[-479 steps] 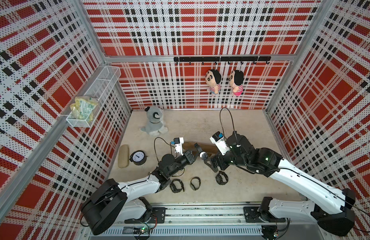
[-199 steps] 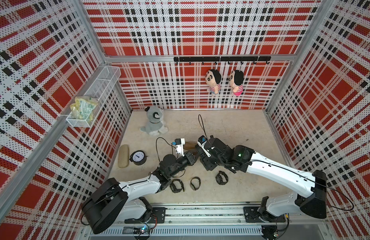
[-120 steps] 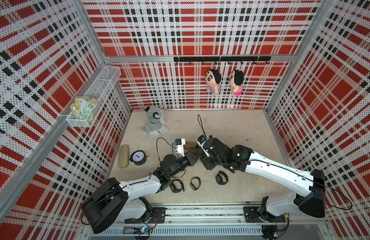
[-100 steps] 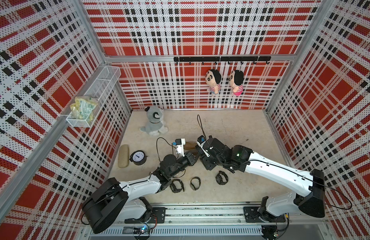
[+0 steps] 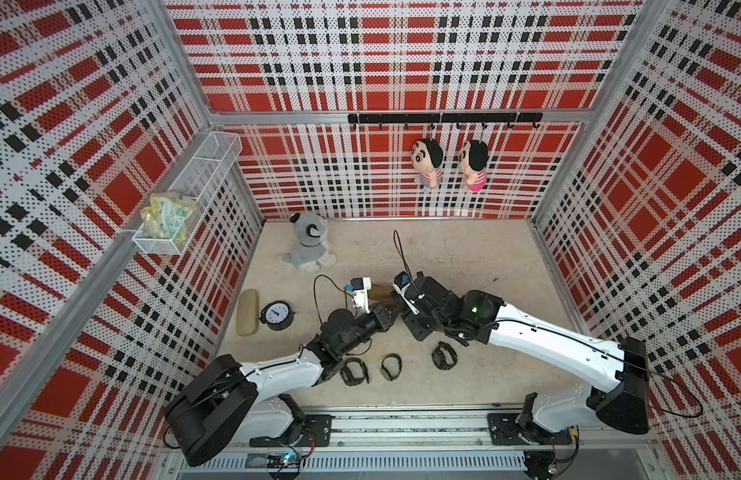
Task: Place watch on stand
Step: Pick up the watch at the center of the board.
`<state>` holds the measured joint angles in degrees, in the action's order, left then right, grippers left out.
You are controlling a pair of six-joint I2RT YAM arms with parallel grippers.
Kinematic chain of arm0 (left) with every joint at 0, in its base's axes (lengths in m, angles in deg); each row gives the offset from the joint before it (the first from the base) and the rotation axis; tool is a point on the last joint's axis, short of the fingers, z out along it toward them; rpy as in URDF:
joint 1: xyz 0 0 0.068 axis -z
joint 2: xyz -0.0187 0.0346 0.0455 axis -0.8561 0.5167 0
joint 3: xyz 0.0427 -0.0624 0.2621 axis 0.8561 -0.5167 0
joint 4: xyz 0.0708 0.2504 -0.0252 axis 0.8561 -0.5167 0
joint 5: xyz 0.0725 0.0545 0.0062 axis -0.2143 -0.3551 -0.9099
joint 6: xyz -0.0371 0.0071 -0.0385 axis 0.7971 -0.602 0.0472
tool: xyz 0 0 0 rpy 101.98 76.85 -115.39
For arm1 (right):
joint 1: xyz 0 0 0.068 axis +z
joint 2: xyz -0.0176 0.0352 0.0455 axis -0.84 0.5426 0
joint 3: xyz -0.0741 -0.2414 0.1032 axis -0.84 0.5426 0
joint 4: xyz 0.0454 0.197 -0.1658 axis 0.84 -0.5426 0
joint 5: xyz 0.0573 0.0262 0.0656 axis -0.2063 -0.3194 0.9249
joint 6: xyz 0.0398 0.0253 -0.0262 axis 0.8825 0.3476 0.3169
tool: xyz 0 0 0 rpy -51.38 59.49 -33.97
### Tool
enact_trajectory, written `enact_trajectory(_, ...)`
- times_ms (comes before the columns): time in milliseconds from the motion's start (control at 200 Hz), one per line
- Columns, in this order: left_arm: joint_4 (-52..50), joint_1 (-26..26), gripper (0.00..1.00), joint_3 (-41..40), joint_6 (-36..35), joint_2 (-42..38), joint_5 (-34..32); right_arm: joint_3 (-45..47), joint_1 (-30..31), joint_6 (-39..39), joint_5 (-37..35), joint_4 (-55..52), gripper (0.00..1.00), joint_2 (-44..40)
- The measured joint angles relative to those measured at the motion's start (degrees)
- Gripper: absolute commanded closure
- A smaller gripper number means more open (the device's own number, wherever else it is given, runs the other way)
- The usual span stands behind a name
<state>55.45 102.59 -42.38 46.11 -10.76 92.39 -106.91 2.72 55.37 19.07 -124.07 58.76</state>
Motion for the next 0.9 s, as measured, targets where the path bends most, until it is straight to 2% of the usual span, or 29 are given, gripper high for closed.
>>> enact_trajectory(506, 0.0, 0.1, 1.00, 0.0, -0.6, 0.0, 0.3, -0.4, 0.0, 1.4, -1.5, -0.1, 0.74, 0.1)
enact_trajectory(576, 0.0, 0.1, 0.89, 0.0, -0.8, 0.0, 0.4, -0.4, 0.0, 1.7, -1.7, -0.1, 0.80, 0.1)
enact_trajectory(626, 0.0, 0.1, 0.74, 0.0, -1.0, 0.0, 0.5, -0.4, 0.0, 2.0, -1.9, -0.3, 0.83, 0.1)
enact_trajectory(706, -0.7, 0.2, 0.57, 0.0, -1.7, 0.0, 0.6, -0.8, -0.1, 2.7, -2.2, -0.9, 0.88, 0.1)
enact_trajectory(807, -3.2, 0.3, 0.48, 0.1, -2.8, 0.0, 0.5, -1.5, -1.3, 3.6, -2.2, -1.8, 0.91, 0.0)
enact_trajectory(902, -7.4, 0.8, 0.46, 0.8, -5.0, 0.0, -0.3, -1.5, -4.0, 4.4, -1.3, -2.6, 0.93, -0.7)
